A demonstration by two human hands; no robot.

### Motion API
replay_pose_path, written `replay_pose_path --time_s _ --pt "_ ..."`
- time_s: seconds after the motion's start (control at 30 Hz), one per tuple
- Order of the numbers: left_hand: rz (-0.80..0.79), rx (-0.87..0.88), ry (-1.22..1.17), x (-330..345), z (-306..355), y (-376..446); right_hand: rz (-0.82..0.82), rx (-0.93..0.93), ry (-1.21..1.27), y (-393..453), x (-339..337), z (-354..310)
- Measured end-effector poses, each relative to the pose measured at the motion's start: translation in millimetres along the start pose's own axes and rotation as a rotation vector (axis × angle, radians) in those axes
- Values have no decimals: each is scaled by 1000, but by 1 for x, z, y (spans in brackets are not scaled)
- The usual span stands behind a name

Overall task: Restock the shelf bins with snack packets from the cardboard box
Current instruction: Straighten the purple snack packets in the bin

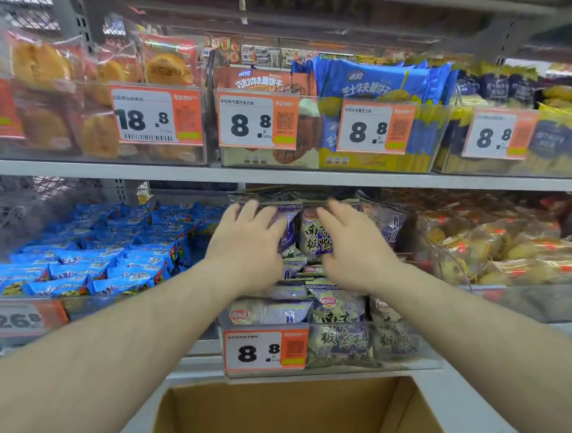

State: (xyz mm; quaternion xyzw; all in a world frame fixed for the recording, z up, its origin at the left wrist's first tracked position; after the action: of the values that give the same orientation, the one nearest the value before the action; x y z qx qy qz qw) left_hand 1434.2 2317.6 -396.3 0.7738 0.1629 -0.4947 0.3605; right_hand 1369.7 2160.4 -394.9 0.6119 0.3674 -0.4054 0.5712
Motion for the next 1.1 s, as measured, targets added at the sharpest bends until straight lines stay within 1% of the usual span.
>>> replay_pose_path --time_s 0.07,0.1,0.2,0.27,0.4,0.43,0.47,0.53,0.57,0.6,0.67,0.77,0.83,0.87,0.9,0.93,1.0,1.1 --pt "-164 -69 9 12 -7 25 -158 43 -77 26 17 0" --pt "-217 -98 -10 18 -9 35 -197 58 -86 35 25 -1" --pt "-325 -140 -118 32 -13 50 -223 64 -105 44 46 1" --pt "-356 -150 -138 36 -14 53 -217 59 -110 45 54 1" --pt "-339 -157 -135 42 -14 54 -298 63 -35 45 51 2" --pt "-333 -159 -144 43 -14 53 -271 79 -23 44 49 6" --pt "-326 -162 -155 44 -14 52 -189 119 -17 42 44 12" --pt "-306 -167 -162 45 -14 51 31 273 -43 34 34 32" --pt "-298 -170 -163 45 -14 50 84 340 -65 30 32 44" --pt "-291 -172 -169 45 -14 50 82 371 -79 28 31 54" --pt "-278 -173 -179 45 -12 51 -17 335 -55 27 35 64" --pt "-275 -181 -181 47 -12 52 -257 335 111 34 47 65" --pt "-278 -186 -177 45 -12 52 -345 349 214 38 42 68" --pt "-274 -188 -173 45 -12 52 -356 344 251 37 36 70" --pt "-257 -191 -168 44 -12 52 -326 328 260 35 27 72" --pt "-227 -192 -159 43 -11 51 -246 307 245 30 18 72" --pt "-147 -186 -119 41 -7 48 -11 287 217 15 1 71" --pt "-75 -135 -63 35 6 41 239 355 262 -4 -10 74"
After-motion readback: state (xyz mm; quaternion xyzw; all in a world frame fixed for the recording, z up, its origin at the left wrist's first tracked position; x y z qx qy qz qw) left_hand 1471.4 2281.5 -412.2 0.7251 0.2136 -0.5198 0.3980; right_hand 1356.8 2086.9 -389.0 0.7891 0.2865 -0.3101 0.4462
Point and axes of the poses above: each hand's wrist, its own y-axis towards the middle knuckle, its own x-axis out of the palm, z = x × y, the point moved 3 cm from there along y, towards the middle knuckle, and after that the axes turned 1 degree about x, right-handed, at the moved point
